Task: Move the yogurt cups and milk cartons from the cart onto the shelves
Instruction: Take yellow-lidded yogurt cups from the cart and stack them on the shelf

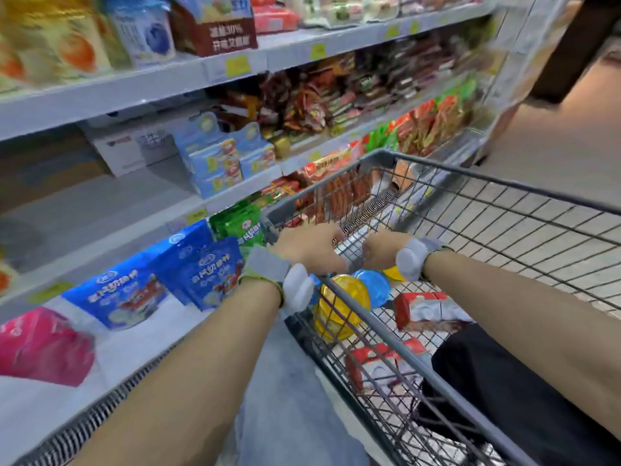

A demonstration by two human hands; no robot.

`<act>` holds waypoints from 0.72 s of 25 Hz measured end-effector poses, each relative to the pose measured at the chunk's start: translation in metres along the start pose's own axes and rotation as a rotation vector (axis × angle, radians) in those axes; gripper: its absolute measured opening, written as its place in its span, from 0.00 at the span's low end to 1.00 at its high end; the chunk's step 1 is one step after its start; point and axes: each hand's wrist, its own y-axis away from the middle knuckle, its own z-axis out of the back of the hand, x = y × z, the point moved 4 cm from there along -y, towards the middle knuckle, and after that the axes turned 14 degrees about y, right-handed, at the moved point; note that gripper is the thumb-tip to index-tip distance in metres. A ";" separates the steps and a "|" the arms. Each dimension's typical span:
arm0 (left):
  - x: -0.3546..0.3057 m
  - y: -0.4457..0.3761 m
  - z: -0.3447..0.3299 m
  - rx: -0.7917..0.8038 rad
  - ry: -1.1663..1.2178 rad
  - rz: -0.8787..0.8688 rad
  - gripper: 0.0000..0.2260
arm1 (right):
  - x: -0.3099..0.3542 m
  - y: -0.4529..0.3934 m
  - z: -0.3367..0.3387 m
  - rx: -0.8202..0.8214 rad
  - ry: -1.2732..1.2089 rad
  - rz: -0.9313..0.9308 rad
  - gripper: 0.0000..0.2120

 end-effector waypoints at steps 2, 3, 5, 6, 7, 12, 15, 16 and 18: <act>0.002 -0.011 -0.004 0.027 -0.095 0.058 0.24 | -0.018 -0.014 -0.023 0.003 0.019 -0.032 0.20; 0.002 -0.014 -0.007 0.033 -0.146 0.066 0.21 | -0.024 -0.016 -0.035 0.014 0.040 -0.040 0.23; 0.002 -0.020 -0.011 0.058 -0.200 0.051 0.14 | -0.019 -0.017 -0.053 0.043 0.057 -0.011 0.27; 0.002 -0.022 -0.015 0.079 -0.193 0.043 0.12 | -0.013 -0.017 -0.061 0.035 0.066 0.016 0.30; 0.003 -0.025 -0.018 0.101 -0.185 0.037 0.09 | -0.006 -0.019 -0.068 0.027 0.091 0.018 0.31; 0.012 -0.036 -0.021 0.114 -0.159 0.016 0.14 | -0.003 -0.035 -0.061 -0.097 0.016 -0.096 0.22; 0.008 -0.033 -0.015 0.127 -0.105 0.086 0.21 | -0.029 -0.039 -0.067 -0.111 -0.118 -0.306 0.24; 0.006 -0.032 -0.013 0.131 -0.076 0.113 0.24 | -0.036 -0.041 -0.074 -0.065 -0.132 -0.360 0.26; 0.005 -0.030 -0.013 0.119 -0.066 0.134 0.26 | -0.047 -0.045 -0.087 -0.014 -0.108 -0.405 0.29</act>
